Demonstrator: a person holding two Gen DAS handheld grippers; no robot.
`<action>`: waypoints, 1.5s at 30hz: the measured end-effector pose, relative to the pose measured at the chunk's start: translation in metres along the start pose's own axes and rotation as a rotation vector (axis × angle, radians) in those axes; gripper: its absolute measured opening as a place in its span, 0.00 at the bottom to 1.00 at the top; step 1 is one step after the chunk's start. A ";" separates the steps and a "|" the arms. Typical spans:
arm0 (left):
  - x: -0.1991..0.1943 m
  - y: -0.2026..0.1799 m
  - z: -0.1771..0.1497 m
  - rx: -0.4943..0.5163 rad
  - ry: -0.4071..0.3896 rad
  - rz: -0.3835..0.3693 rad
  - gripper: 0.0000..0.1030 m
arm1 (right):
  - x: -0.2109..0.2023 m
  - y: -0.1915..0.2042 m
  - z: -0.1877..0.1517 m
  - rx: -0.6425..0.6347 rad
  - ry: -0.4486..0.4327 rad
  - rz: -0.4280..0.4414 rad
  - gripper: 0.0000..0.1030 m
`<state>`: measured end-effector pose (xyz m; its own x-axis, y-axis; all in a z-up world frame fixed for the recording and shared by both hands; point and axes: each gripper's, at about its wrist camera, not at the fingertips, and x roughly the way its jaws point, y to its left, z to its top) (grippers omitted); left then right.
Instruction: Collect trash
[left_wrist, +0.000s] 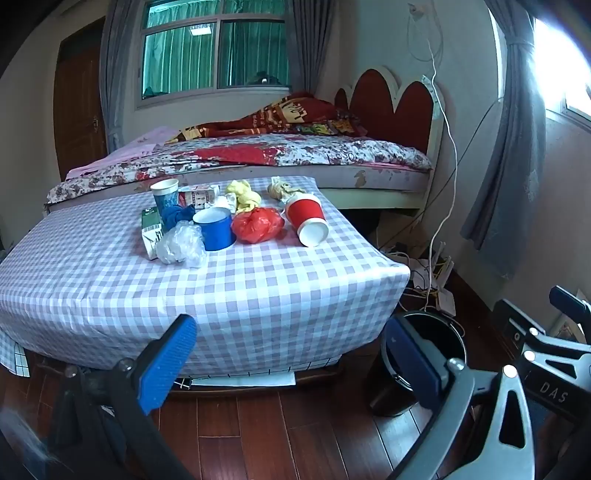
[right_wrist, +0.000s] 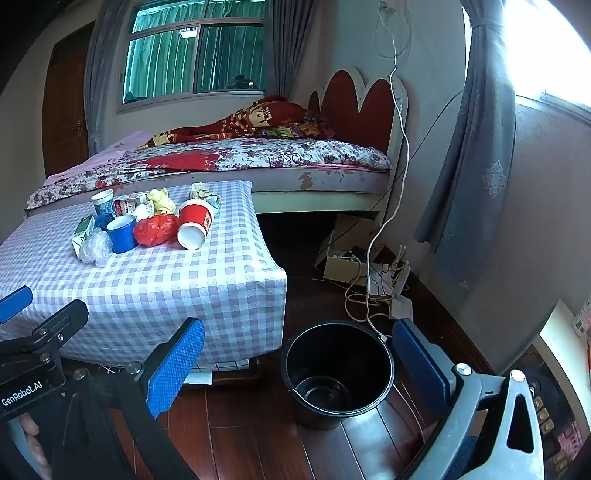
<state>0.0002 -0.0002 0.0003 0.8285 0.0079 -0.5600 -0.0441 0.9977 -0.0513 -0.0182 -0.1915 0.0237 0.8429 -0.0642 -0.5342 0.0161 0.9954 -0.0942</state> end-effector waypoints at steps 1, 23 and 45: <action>0.000 0.000 0.000 0.000 -0.002 0.001 0.99 | 0.000 0.000 0.000 0.001 0.010 0.001 0.99; -0.003 0.001 -0.001 -0.002 -0.005 0.001 0.99 | 0.002 0.000 0.000 0.000 0.001 0.000 0.99; 0.000 0.010 0.000 -0.003 -0.004 0.003 0.99 | 0.003 -0.002 0.002 -0.003 -0.003 -0.003 0.99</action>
<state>-0.0002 0.0099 -0.0006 0.8304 0.0108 -0.5571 -0.0478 0.9975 -0.0519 -0.0146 -0.1934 0.0235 0.8442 -0.0671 -0.5318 0.0170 0.9950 -0.0986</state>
